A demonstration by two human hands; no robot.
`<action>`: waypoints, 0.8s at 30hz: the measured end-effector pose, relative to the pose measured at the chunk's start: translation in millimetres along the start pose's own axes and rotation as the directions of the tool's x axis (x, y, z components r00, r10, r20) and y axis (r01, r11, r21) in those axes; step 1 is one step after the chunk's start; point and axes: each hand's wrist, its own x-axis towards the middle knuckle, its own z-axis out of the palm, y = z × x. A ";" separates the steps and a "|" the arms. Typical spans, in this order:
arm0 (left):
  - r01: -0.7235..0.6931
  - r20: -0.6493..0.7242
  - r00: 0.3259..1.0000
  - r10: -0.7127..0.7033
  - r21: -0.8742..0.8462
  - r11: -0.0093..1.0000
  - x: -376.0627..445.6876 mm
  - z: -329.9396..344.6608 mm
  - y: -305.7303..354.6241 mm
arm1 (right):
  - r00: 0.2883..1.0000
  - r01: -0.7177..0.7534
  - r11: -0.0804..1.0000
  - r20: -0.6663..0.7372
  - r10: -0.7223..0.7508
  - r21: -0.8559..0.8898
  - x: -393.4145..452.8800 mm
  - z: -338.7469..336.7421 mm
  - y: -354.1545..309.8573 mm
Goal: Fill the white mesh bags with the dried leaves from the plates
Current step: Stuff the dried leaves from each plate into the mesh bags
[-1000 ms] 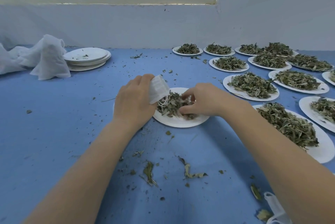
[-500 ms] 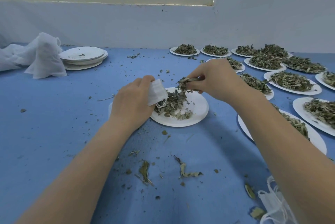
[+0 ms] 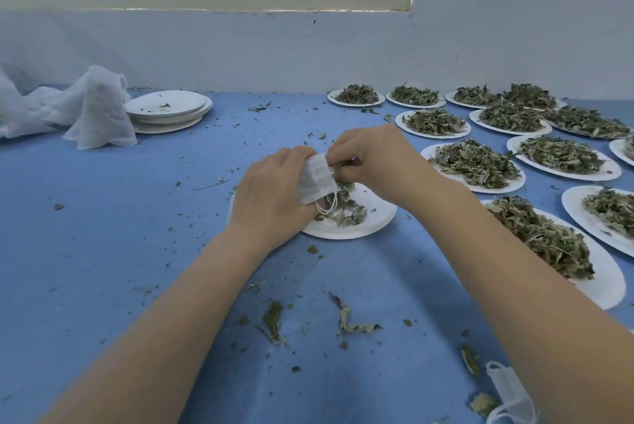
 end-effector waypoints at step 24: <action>0.034 -0.033 0.999 -0.038 -0.129 0.991 13.7 7.4 3.3 | 0.958 -0.218 0.644 0.036 0.284 0.733 -5.7 7.7 12.0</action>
